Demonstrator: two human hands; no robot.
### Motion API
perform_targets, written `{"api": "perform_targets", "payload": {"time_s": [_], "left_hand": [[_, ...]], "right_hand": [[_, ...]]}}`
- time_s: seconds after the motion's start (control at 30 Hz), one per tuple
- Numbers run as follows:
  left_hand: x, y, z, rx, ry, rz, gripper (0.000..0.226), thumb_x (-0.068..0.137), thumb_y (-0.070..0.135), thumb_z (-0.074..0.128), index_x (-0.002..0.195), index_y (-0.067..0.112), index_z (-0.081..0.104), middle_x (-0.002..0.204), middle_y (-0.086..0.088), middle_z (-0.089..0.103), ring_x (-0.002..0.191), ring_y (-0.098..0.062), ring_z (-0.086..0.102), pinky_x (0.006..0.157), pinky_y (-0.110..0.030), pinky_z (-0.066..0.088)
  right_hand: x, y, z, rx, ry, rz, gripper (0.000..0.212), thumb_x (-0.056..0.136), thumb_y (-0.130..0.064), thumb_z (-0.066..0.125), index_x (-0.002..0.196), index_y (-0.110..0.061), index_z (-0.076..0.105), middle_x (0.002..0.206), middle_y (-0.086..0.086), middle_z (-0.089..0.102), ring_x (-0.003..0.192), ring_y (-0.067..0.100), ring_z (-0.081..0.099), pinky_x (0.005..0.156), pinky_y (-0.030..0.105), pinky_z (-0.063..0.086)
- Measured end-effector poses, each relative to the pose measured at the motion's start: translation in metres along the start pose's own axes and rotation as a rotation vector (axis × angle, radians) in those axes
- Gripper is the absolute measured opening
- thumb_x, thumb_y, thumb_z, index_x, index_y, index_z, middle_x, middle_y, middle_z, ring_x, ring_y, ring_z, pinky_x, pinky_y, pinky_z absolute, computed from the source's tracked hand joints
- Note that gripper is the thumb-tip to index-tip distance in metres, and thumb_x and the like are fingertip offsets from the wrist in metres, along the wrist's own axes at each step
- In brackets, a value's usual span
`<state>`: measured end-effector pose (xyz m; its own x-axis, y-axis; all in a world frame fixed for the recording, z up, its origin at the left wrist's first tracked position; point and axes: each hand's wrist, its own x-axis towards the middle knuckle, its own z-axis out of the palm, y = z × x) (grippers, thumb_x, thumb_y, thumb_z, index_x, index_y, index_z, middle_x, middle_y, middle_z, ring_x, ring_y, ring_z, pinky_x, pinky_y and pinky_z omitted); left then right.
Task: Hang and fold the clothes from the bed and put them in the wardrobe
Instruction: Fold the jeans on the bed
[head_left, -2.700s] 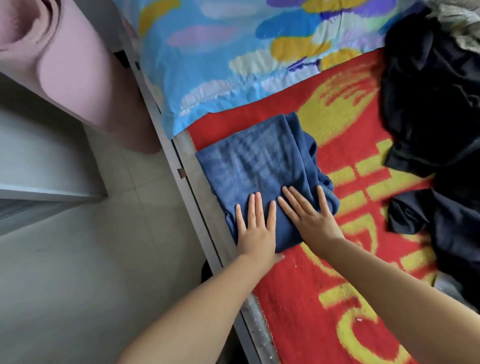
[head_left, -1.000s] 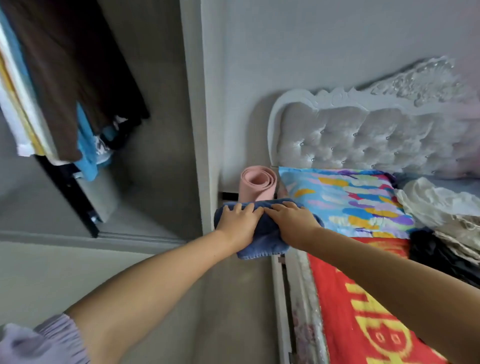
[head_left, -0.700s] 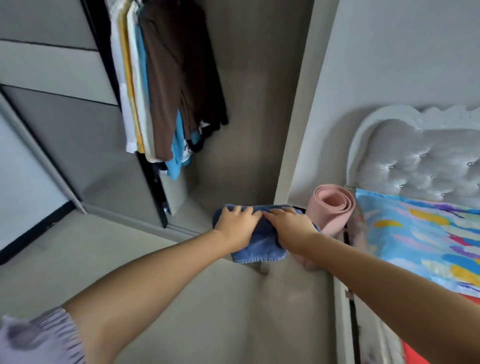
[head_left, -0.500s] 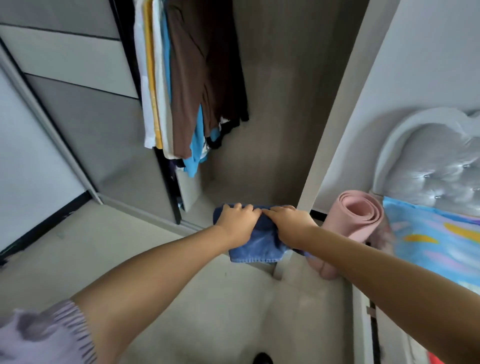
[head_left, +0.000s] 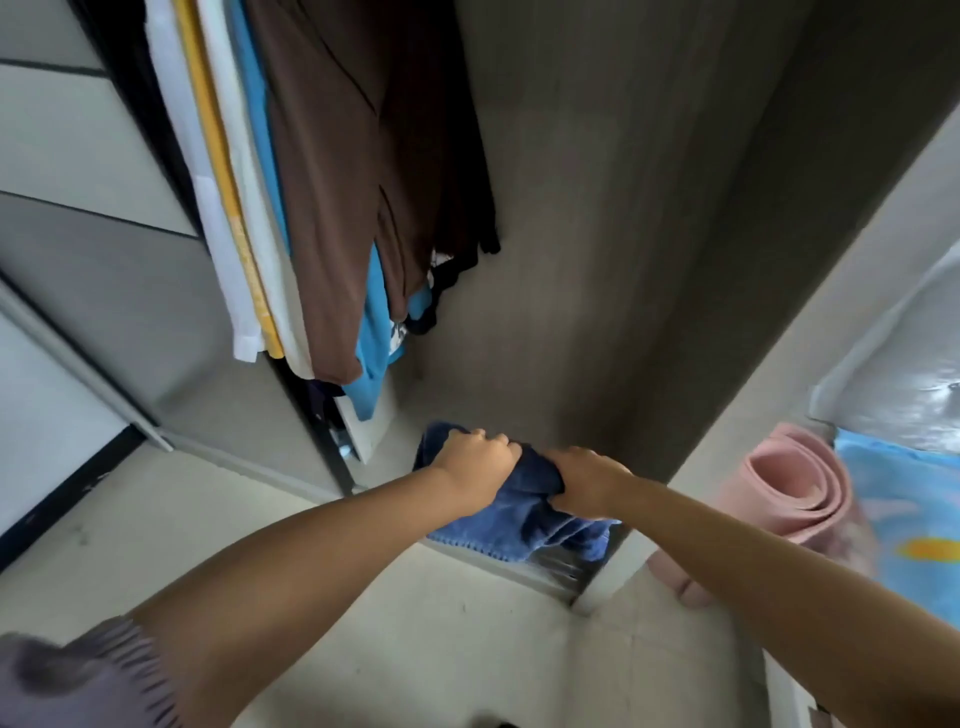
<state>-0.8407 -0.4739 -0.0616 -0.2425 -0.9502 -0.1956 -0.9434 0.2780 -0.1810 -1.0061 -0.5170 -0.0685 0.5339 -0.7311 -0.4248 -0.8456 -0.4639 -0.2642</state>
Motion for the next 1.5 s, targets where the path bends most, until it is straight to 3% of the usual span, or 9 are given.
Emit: {"api": "perform_targets", "payload": {"time_s": [0.13, 0.27, 0.43, 0.67, 0.87, 1.03, 1.2, 1.3, 1.5], "left_hand": [[0.053, -0.036, 0.019, -0.071, -0.017, 0.026, 0.036, 0.092, 0.008, 0.047, 0.126, 0.017, 0.050, 0.123, -0.005, 0.058, 0.111, -0.029, 0.058, 0.085, -0.040, 0.047], [0.113, -0.066, 0.045, -0.063, -0.020, 0.121, 0.037, 0.088, 0.009, 0.052, 0.124, 0.017, 0.049, 0.121, -0.004, 0.058, 0.109, -0.028, 0.058, 0.081, -0.038, 0.047], [0.197, -0.091, 0.100, -0.054, -0.061, 0.271, 0.045, 0.088, 0.012, 0.050, 0.131, 0.019, 0.045, 0.126, -0.004, 0.055, 0.112, -0.028, 0.055, 0.085, -0.038, 0.045], [0.307, -0.046, 0.220, -0.142, -0.196, 0.316, 0.046, 0.090, 0.013, 0.050, 0.135, 0.018, 0.041, 0.127, -0.005, 0.056, 0.109, -0.029, 0.057, 0.085, -0.041, 0.046], [0.431, 0.012, 0.336, -0.141, -0.045, 0.309, 0.057, 0.094, 0.018, 0.049, 0.147, 0.015, 0.026, 0.139, -0.009, 0.044, 0.119, -0.032, 0.048, 0.094, -0.046, 0.044], [0.515, 0.045, 0.446, -0.191, 0.148, 0.289, 0.065, 0.096, 0.019, 0.045, 0.152, 0.021, 0.014, 0.155, -0.004, 0.028, 0.135, -0.031, 0.034, 0.105, -0.046, 0.033], [0.517, 0.097, 0.579, -0.385, 0.027, 0.298, 0.071, 0.097, 0.017, 0.042, 0.153, 0.026, -0.001, 0.161, 0.003, 0.008, 0.145, -0.024, 0.013, 0.114, -0.049, 0.017], [0.499, 0.117, 0.639, -0.370, -0.027, 0.348, 0.074, 0.098, 0.013, 0.040, 0.152, 0.024, -0.010, 0.161, 0.002, -0.007, 0.147, -0.026, -0.003, 0.115, -0.055, 0.004], [0.470, 0.131, 0.649, -0.283, -0.127, 0.383, 0.073, 0.099, 0.013, 0.036, 0.150, 0.017, -0.016, 0.159, -0.006, -0.020, 0.144, -0.035, -0.018, 0.112, -0.063, -0.007]], "right_hand": [[0.060, 0.008, -0.016, -0.037, -0.047, 0.042, 0.048, 0.084, -0.024, 0.051, 0.130, -0.036, 0.048, 0.119, -0.003, 0.063, 0.107, 0.024, 0.062, 0.086, 0.036, 0.053], [0.118, 0.025, -0.012, -0.023, 0.007, 0.111, 0.056, 0.087, -0.024, 0.049, 0.141, -0.038, 0.038, 0.130, -0.002, 0.057, 0.114, 0.026, 0.058, 0.086, 0.035, 0.050], [0.194, 0.057, 0.028, 0.034, -0.024, 0.270, 0.067, 0.094, -0.022, 0.048, 0.153, -0.029, 0.017, 0.155, 0.003, 0.027, 0.136, 0.028, 0.036, 0.104, 0.041, 0.041], [0.285, 0.156, 0.118, -0.108, -0.085, 0.291, 0.060, 0.098, -0.023, 0.043, 0.153, -0.027, 0.018, 0.157, 0.000, 0.025, 0.141, 0.023, 0.029, 0.116, 0.041, 0.025], [0.370, 0.272, 0.191, -0.172, -0.003, 0.414, 0.065, 0.098, -0.024, 0.043, 0.153, -0.032, 0.010, 0.156, 0.001, 0.021, 0.132, 0.032, 0.038, 0.101, 0.039, 0.042], [0.433, 0.339, 0.267, -0.194, 0.157, 0.563, 0.064, 0.101, -0.022, 0.038, 0.153, -0.037, 0.005, 0.161, 0.000, 0.008, 0.144, 0.039, 0.014, 0.109, 0.049, 0.033], [0.454, 0.367, 0.386, -0.240, 0.121, 0.651, 0.060, 0.104, -0.028, 0.033, 0.152, -0.038, -0.001, 0.162, 0.003, -0.005, 0.145, 0.042, 0.004, 0.115, 0.055, 0.022], [0.451, 0.369, 0.451, -0.213, 0.046, 0.658, 0.063, 0.104, -0.027, 0.033, 0.152, -0.037, -0.006, 0.161, 0.008, -0.012, 0.145, 0.046, -0.002, 0.116, 0.056, 0.016], [0.436, 0.361, 0.483, -0.103, -0.051, 0.647, 0.072, 0.102, -0.011, 0.034, 0.151, -0.033, -0.014, 0.158, 0.006, -0.025, 0.144, 0.044, -0.014, 0.117, 0.053, 0.007]]}}
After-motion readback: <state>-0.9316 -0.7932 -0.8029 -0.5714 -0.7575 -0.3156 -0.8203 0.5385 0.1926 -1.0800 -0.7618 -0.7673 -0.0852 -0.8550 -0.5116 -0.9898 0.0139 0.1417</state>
